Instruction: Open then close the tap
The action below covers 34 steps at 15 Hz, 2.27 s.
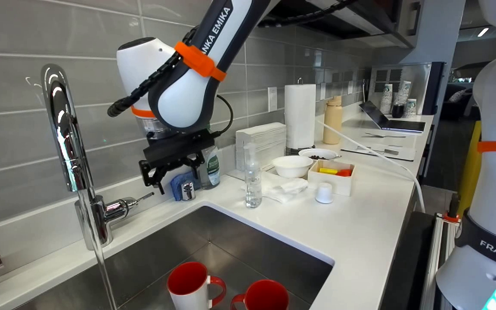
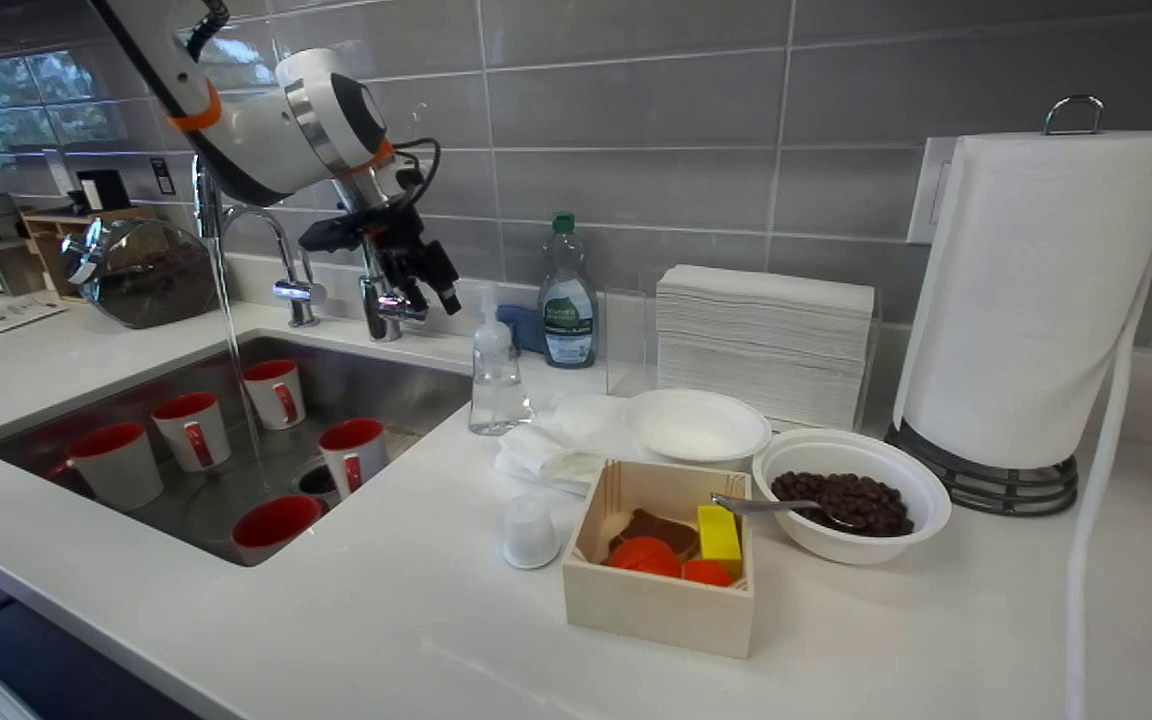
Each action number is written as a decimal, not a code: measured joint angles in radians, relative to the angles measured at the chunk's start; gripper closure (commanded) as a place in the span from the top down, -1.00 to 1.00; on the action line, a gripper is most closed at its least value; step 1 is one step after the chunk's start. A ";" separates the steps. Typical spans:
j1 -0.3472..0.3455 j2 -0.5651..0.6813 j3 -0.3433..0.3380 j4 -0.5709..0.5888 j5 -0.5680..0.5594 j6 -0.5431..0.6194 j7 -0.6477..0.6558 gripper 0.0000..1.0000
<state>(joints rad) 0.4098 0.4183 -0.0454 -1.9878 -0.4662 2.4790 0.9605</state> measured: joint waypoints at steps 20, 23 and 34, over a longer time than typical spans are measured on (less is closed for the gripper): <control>-0.084 0.014 0.093 0.003 0.183 0.074 -0.216 1.00; -0.102 0.023 0.141 0.016 0.292 0.114 -0.323 1.00; -0.113 0.023 0.165 0.040 0.405 0.113 -0.500 1.00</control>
<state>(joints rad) 0.2966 0.4410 0.1192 -1.9473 -0.0614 2.5919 0.4604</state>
